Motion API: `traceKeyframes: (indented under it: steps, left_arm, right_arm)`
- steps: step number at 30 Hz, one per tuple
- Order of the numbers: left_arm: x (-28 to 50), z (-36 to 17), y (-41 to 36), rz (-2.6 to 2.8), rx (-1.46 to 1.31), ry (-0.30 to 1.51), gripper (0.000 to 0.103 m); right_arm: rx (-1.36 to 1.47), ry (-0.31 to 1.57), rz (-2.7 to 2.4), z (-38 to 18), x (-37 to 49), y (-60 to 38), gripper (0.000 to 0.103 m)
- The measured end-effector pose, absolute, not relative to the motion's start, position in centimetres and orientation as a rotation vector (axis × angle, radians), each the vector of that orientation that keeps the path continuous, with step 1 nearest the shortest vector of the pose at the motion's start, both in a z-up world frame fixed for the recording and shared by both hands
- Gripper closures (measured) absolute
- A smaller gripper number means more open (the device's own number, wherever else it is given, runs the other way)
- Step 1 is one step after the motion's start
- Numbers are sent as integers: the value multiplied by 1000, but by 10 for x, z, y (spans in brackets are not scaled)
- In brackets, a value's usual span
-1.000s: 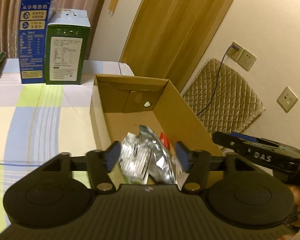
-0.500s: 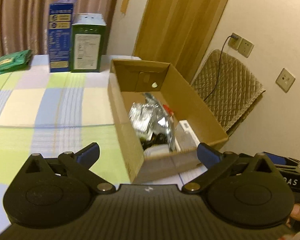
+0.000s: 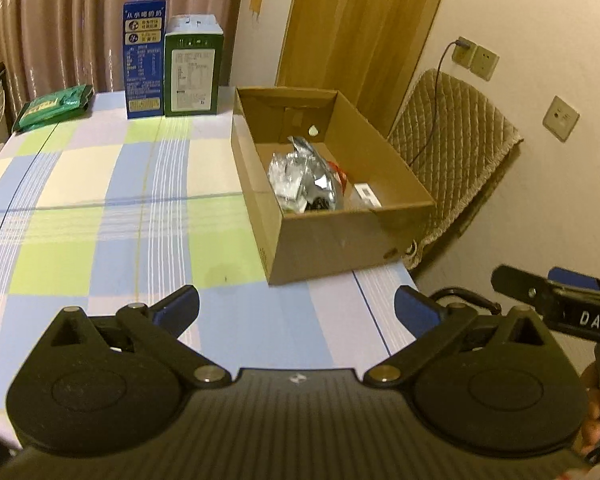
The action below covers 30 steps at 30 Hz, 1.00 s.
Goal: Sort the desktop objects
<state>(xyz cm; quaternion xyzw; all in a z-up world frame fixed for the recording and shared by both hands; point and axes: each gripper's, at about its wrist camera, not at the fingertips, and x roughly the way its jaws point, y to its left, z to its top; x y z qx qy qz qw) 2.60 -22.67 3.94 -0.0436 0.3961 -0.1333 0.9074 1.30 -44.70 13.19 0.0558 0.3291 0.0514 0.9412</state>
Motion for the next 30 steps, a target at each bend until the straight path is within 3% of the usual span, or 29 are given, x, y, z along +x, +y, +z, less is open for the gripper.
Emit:
traceKeyframes:
  steps: [30]
  left_arm:
    - [0,31,-222,-220,-63,823,1]
  right_arm:
    - [94,695,140,131,-1,-423,2]
